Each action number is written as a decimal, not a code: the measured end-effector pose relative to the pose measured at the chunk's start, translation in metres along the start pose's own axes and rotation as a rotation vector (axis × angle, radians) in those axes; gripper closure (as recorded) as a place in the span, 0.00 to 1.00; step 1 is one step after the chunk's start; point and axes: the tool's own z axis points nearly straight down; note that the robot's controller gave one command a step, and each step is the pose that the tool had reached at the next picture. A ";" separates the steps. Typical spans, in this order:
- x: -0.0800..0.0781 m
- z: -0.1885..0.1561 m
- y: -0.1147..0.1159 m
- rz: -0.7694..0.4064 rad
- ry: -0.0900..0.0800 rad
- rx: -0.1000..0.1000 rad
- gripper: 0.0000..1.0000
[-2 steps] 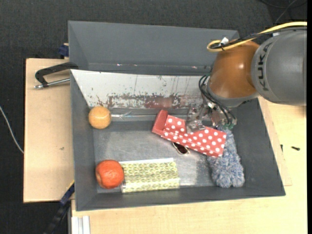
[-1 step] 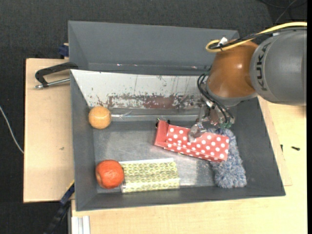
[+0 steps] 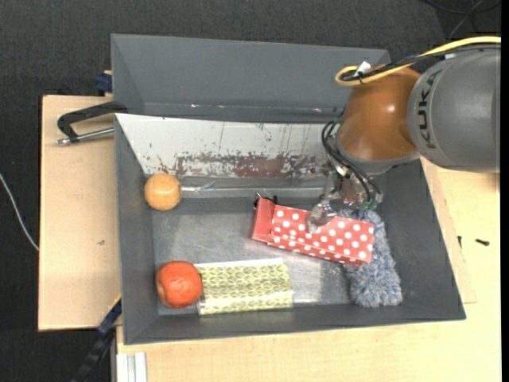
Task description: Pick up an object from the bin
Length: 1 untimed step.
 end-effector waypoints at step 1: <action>0.006 -0.004 -0.001 0.000 0.014 -0.004 0.00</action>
Offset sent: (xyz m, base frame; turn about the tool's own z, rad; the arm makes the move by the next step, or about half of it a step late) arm -0.0239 0.0805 -0.0225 -0.4989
